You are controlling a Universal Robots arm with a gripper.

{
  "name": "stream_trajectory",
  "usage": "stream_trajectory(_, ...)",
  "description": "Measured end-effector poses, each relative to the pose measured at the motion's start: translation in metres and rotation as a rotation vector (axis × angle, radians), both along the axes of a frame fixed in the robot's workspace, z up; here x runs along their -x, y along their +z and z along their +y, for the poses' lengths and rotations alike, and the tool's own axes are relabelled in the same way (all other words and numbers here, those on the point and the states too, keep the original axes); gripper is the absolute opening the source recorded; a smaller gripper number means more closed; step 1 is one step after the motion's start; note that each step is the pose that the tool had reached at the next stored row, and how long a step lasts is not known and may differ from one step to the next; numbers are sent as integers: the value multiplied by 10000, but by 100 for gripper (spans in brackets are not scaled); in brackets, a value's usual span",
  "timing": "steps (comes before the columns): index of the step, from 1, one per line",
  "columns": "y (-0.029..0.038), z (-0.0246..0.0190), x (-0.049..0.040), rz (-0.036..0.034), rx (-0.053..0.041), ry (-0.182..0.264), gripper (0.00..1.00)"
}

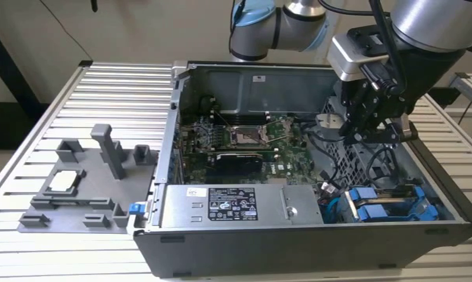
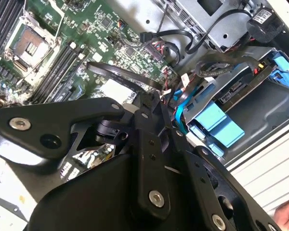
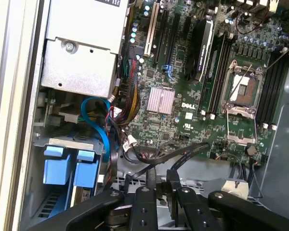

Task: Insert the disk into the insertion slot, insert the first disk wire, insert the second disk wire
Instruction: 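Insert the first disk wire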

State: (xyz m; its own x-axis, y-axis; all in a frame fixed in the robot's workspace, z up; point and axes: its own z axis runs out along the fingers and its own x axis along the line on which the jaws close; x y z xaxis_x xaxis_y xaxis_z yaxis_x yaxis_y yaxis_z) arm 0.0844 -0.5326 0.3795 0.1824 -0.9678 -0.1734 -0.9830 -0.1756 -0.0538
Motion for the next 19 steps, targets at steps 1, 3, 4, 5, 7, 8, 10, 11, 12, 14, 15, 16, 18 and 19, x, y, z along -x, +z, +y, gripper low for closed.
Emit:
stream_trajectory(1,0,0,0,0,1,0,22)
stream_trajectory(3,0,0,0,0,1,0,22)
stream_trajectory(4,-1,0,0,0,1,0,15)
stream_trajectory(5,-1,0,0,0,2,0,15)
stream_trajectory(7,-1,0,0,0,2,0,15)
stream_trajectory(8,-2,0,0,0,2,0,15)
stream_trajectory(10,-2,0,0,0,2,0,15)
stream_trajectory(11,-2,0,0,0,2,0,15)
stream_trajectory(12,-3,0,0,0,2,0,15)
stream_trajectory(14,-6,1,0,-1,64,0,15)
stream_trajectory(15,-5,1,0,0,249,0,15)
stream_trajectory(16,-4,2,0,0,425,-1,15)
stream_trajectory(18,-5,3,0,0,790,0,15)
stream_trajectory(19,-4,3,0,1,972,0,15)
